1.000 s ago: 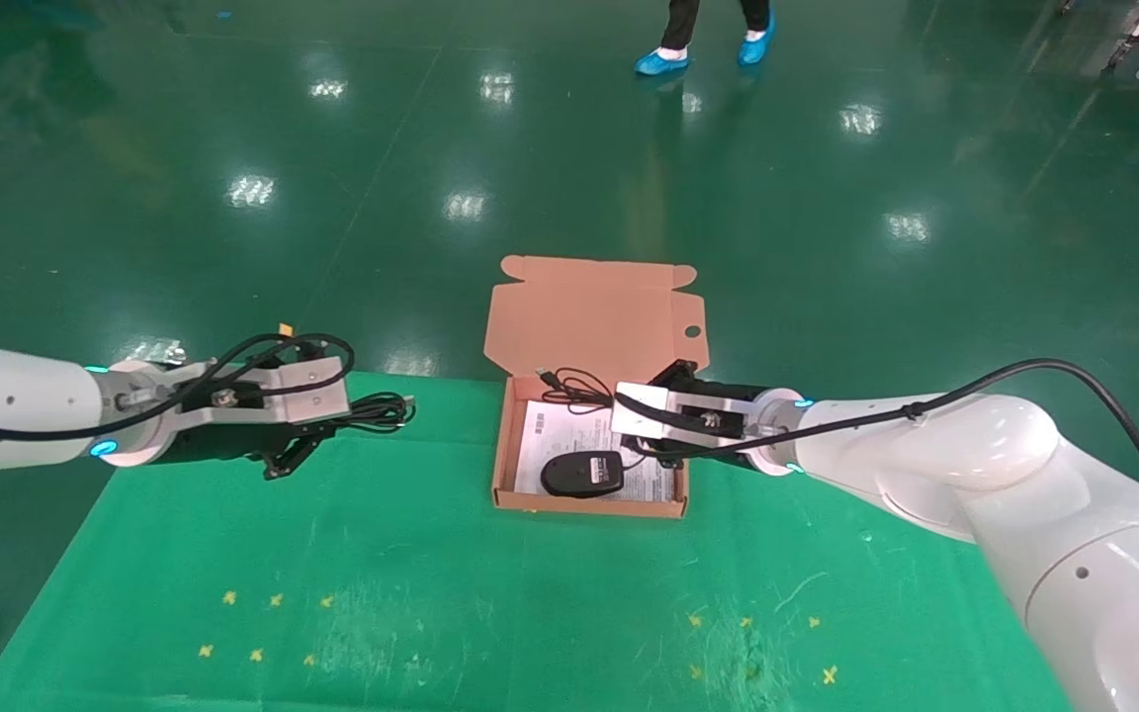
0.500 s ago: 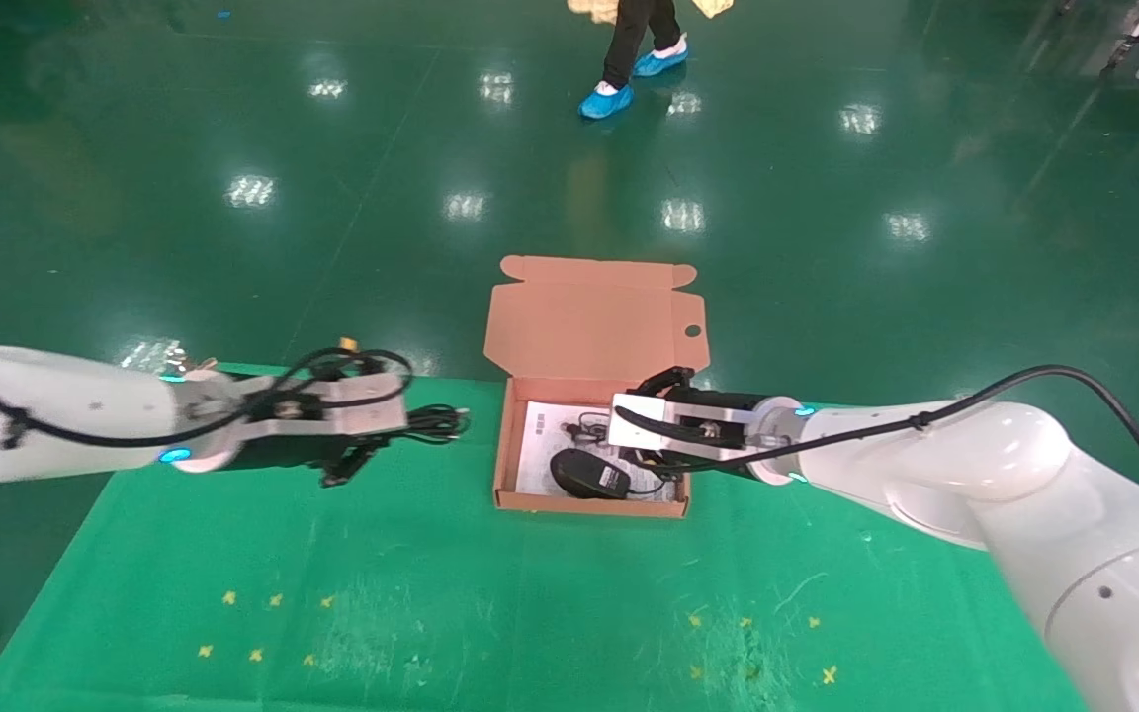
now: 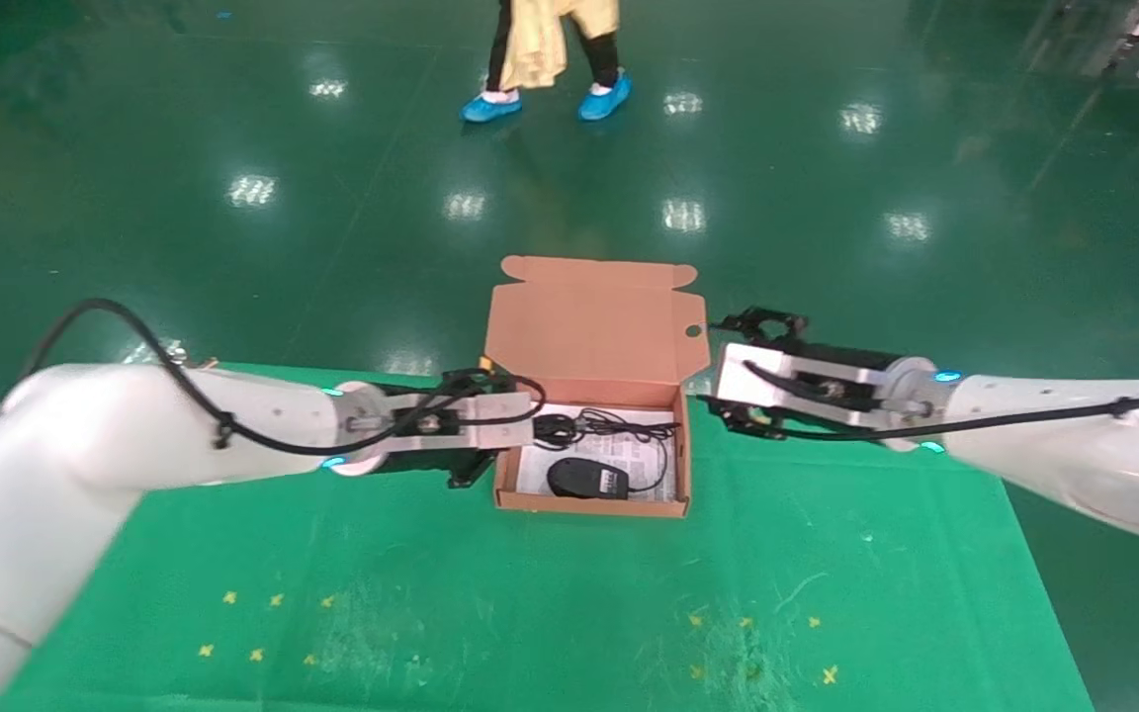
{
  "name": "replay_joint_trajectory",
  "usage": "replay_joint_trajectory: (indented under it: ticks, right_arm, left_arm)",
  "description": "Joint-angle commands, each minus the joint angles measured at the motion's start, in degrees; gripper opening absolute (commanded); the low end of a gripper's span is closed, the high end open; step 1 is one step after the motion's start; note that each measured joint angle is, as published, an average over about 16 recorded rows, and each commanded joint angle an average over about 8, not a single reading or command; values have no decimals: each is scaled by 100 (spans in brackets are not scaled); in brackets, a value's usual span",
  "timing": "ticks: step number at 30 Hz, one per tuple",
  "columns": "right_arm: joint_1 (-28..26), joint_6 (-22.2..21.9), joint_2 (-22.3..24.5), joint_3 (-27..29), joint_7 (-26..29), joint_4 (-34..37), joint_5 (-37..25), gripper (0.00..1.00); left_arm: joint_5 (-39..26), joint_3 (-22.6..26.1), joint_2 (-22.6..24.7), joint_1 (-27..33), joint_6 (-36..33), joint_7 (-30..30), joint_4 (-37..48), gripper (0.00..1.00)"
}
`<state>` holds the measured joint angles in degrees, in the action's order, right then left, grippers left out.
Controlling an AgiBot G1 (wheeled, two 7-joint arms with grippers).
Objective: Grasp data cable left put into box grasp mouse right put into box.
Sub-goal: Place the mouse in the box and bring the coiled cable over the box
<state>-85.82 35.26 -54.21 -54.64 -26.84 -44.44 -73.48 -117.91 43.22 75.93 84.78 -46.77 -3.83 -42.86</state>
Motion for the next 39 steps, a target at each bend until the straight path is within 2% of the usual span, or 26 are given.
replay_joint_trajectory:
  ticks: [1, 12, 23, 24, 31, 32, 39]
  right_arm:
    - [55, -57, 238, -14, 161, -358, -40, 100]
    - [310, -633, 1369, -180, 1333, -2116, -527, 100]
    - [370, -965, 2033, -396, 2439, -3103, -1206, 100]
    - [370, -979, 2064, -409, 2513, -3147, -1255, 100]
    - [368, -1026, 2182, -471, 2768, -3329, -1475, 100]
    - [368, -1029, 2190, -476, 2780, -3342, -1492, 100]
    - [363, -1030, 2168, -477, 2766, -3305, -1479, 100]
  left_arm:
    - [6, 20, 165, 37, 168, 146, 241, 0]
    - [793, 914, 278, 37, 855, 275, 263, 0]
    - [1337, 2127, 292, 66, 1618, -22, 51, 0]
    - [1365, 2212, 292, 79, 1672, -51, 44, 5]
    - [1482, 2601, 300, 144, 1923, -189, 73, 92]
    - [1490, 2629, 301, 149, 1944, -199, 81, 100]
    - [1480, 2598, 288, 154, 1930, -183, 74, 100]
